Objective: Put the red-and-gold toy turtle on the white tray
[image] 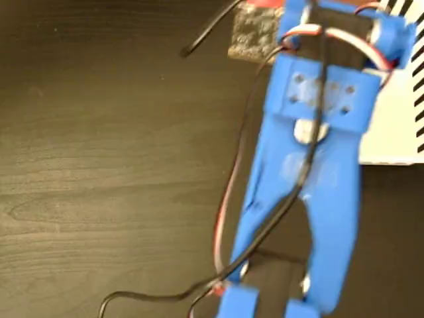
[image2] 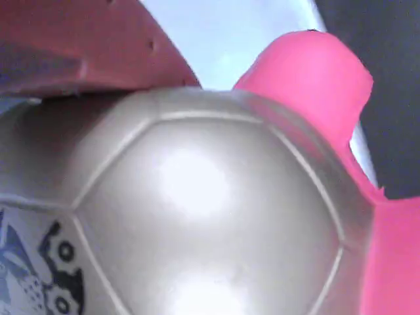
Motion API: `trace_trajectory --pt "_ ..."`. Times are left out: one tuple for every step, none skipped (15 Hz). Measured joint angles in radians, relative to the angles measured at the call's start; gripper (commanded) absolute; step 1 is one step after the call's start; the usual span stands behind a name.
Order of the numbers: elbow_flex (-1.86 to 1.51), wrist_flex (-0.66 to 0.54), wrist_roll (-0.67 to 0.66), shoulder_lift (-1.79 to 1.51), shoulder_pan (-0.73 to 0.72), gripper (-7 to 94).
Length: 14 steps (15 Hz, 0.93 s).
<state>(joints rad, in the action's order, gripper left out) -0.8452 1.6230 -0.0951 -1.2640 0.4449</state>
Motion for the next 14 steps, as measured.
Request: trace_trajectory --pt "0.04 0.0 0.012 0.058 0.021 0" --pt "0.075 0.0 0.02 0.126 0.04 0" --pt "0.097 0.0 0.023 0.186 0.054 0" --pt "0.106 0.0 0.023 0.227 0.063 0" --pt "0.11 0.0 0.023 0.262 0.071 0" --pt "0.112 0.0 0.023 0.295 0.074 0" --pt "0.112 0.0 0.023 0.314 0.08 0" --pt "0.112 0.0 0.023 0.324 0.086 0" --pt "0.112 -0.009 0.029 0.328 0.095 0" --pt "0.112 -0.02 0.038 0.328 0.097 0" --pt "0.112 -0.032 0.038 0.328 0.095 0" --pt "0.112 -0.038 0.038 0.33 0.1 0" --pt "0.112 -0.041 0.038 0.339 0.107 0" --pt "0.112 -0.041 0.038 0.351 0.114 0"
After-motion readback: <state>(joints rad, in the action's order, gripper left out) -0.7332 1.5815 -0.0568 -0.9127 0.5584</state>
